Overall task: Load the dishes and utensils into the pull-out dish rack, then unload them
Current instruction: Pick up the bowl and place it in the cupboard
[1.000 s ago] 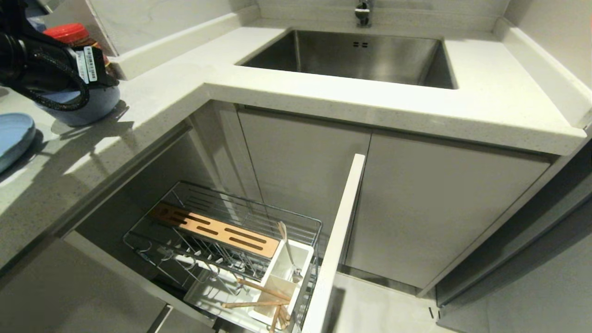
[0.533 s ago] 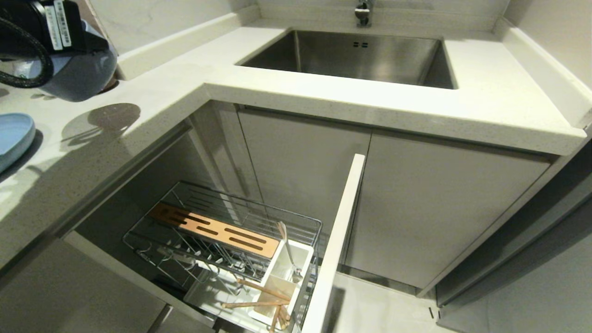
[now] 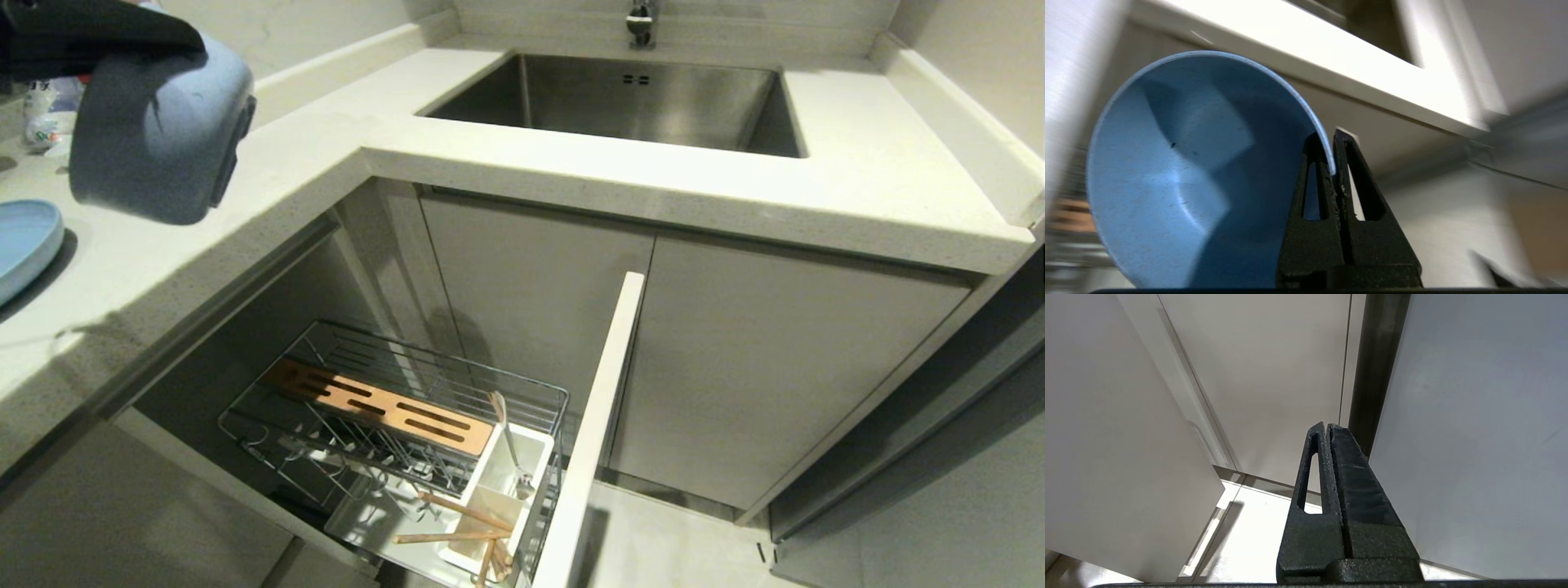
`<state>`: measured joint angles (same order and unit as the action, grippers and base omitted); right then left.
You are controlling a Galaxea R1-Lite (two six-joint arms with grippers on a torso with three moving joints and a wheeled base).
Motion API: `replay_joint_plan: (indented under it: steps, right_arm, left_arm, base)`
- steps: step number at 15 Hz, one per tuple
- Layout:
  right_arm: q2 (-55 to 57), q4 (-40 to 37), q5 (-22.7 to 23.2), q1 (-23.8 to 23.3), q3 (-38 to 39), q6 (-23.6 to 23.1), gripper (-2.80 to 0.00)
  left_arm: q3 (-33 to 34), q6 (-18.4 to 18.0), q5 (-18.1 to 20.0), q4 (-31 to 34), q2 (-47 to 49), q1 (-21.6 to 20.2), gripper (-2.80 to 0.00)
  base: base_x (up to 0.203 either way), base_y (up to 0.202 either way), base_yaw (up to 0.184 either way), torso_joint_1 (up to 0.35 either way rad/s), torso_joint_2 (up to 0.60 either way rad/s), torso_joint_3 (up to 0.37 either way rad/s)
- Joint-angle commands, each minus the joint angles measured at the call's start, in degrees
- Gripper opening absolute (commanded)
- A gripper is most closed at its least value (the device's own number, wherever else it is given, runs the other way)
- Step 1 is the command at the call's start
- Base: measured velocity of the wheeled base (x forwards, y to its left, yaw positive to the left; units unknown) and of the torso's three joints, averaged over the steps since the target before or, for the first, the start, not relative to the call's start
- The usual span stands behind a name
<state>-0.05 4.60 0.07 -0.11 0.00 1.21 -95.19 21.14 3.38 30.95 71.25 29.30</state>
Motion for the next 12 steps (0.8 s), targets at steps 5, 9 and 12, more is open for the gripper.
replay_joint_plan:
  steps: [5, 9, 12]
  right_arm:
    - [0.0, 0.0, 0.0, 0.0, 1.5, 0.0, -2.8]
    - [0.0, 0.0, 0.0, 0.0, 1.5, 0.0, -2.8]
    - [0.0, 0.1, 0.0, 0.0, 1.5, 0.0, -2.8]
  left_arm:
    - [26.7, 27.3, 10.4, -23.0, -8.7, 0.7, -2.8]
    - [41.9, 33.9, 9.4, -41.6, -6.6, -5.1, -2.8]
    - [47.8, 37.2, 3.7, -53.8, -2.1, -6.5, -2.8]
  base:
    - [0.0, 0.0, 0.0, 0.0, 0.0, 0.0]
    - [0.0, 0.0, 0.0, 0.0, 0.0, 0.0]
    - [0.0, 0.0, 0.0, 0.0, 0.0, 0.0]
